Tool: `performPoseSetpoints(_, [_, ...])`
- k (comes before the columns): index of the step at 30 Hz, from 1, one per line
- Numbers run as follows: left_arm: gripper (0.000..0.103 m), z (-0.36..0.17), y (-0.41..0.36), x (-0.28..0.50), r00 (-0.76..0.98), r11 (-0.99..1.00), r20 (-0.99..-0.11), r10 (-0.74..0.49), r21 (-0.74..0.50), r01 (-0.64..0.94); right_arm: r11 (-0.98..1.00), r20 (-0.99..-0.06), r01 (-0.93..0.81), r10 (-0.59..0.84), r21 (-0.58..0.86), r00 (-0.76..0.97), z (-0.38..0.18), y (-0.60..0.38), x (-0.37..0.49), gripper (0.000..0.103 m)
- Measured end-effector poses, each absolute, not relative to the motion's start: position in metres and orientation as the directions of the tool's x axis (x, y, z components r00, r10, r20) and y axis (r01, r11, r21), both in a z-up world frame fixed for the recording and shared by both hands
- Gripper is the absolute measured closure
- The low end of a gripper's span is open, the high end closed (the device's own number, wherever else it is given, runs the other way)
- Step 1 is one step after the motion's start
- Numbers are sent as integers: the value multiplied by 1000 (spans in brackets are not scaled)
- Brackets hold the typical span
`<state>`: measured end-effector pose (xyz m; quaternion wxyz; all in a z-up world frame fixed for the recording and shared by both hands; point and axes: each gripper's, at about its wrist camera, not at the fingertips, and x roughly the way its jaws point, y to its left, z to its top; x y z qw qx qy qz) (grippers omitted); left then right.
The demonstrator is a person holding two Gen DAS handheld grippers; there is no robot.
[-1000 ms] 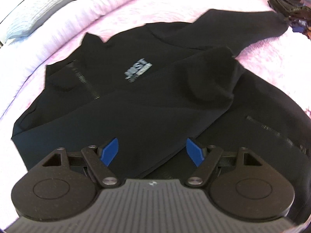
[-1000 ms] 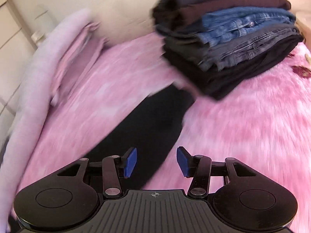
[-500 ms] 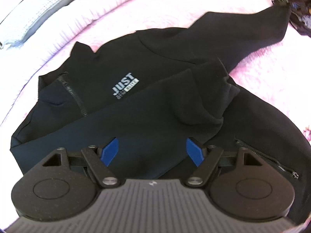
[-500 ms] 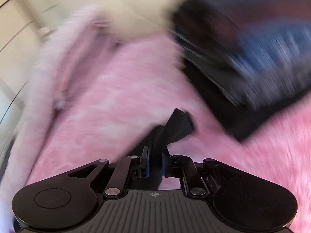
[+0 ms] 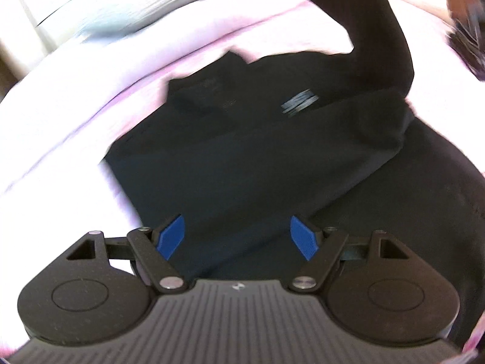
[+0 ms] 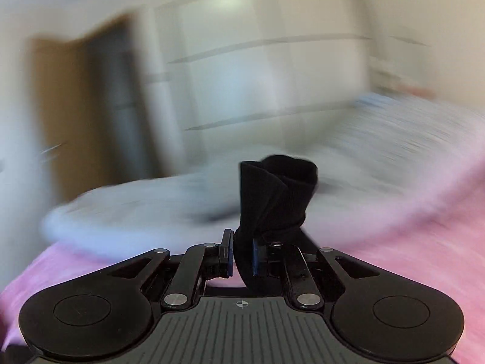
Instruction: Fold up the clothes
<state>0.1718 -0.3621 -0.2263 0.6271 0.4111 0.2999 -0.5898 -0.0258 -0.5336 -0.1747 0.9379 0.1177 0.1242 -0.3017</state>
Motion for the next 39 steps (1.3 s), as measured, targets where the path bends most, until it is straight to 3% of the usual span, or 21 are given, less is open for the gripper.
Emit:
performPoseSetpoints(3, [29,-230,-318,218,167,61,-875,-455,157,986,922,-369,385,-344,42,863,-226,-462,48,92])
performPoseSetpoints(4, [29,-234,-308,228,177,78,-878,-445,159,984,937,-438,350,-311,11,844,-251,-446,68,91])
performPoseSetpoints(7, [29,-244,-285,250,186,107,-881,-434,154,982,960,-633,276,-247,-54,734,-322,-407,114,64])
performPoseSetpoints(11, [29,-257,-285,263,153,105,-881,-447,118,987,963,-670,269,-215,-24,710,-338,-390,91,52])
performPoseSetpoints(15, [29,-266,-320,261,102,67,-863,-494,79,995,937,-704,347,-273,-39,655,-329,-405,51,52])
performPoseSetpoints(18, [29,-272,-352,261,62,74,-848,-526,28,997,869,-694,475,-426,-136,581,-324,-437,9,52])
performPoseSetpoints(23, [29,-297,-402,258,65,44,-859,-508,49,998,672,-685,723,-604,-163,408,-320,-520,-57,52])
performPoseSetpoints(27, [27,-338,-416,251,96,2,-902,-422,104,995,564,-719,822,-604,-80,345,-333,-583,-90,52])
performPoseSetpoints(29, [24,-341,-417,249,112,7,-898,-426,120,993,580,-778,815,-519,-16,354,-346,-605,-97,52])
performPoseSetpoints(35, [31,-323,-427,238,121,0,-876,-467,136,991,525,-837,851,-472,-13,279,-365,-646,-126,53])
performPoseSetpoints(39, [31,-313,-435,231,116,-19,-861,-495,145,989,604,-768,797,-517,-15,378,-332,-636,-116,53])
